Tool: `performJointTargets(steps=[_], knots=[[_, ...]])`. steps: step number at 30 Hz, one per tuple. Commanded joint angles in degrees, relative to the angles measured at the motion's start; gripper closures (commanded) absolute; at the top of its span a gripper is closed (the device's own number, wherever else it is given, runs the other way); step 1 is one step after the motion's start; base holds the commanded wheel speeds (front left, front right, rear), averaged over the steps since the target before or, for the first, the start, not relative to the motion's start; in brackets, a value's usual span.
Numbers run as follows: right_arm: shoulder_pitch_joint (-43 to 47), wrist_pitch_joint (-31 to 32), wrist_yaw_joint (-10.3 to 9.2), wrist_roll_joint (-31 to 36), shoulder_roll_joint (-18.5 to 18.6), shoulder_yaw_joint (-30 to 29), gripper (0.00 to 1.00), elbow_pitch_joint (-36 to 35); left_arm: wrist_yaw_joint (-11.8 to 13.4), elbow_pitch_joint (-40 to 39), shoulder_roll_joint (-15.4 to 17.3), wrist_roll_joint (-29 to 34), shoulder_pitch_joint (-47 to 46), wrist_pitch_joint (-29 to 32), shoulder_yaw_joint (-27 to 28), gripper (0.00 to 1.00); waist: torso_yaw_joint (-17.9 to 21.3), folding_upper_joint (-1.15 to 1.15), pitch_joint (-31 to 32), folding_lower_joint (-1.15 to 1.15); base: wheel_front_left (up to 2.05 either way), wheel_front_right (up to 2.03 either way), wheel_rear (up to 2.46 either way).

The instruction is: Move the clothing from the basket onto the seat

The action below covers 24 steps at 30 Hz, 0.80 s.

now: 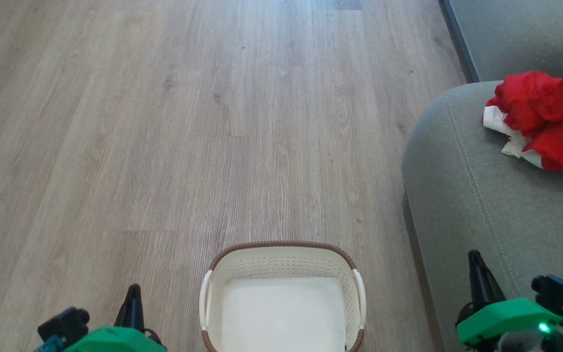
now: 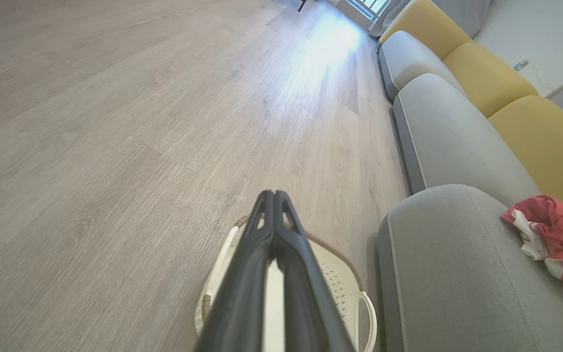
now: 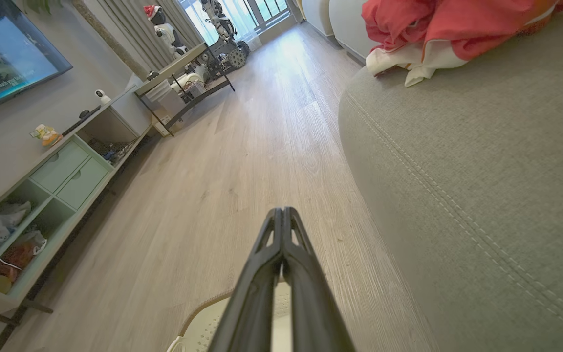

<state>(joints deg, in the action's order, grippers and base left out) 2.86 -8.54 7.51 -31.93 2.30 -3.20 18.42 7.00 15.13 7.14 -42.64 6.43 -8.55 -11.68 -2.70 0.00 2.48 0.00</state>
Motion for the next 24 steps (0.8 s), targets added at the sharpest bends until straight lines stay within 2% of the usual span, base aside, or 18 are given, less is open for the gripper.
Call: performJointTargets(steps=[1, 24], knots=[[-3.4, 0.4, -0.01, -1.6, 0.4, 0.0, 1.0, -2.3, -0.4, -1.6, 0.2, -1.3, -3.1, 0.3, 1.8, 1.0, 0.0, 0.0, 0.0, 0.0, 0.0, 0.0, 0.0], [-4.8, 4.1, -0.01, -16.4, 0.4, -0.8, 1.0, -2.9, -4.0, -1.5, -0.8, -13.6, -5.5, 3.8, 5.8, 1.0, 0.7, 0.0, -0.7, 0.0, 0.0, 0.0, 0.0]])
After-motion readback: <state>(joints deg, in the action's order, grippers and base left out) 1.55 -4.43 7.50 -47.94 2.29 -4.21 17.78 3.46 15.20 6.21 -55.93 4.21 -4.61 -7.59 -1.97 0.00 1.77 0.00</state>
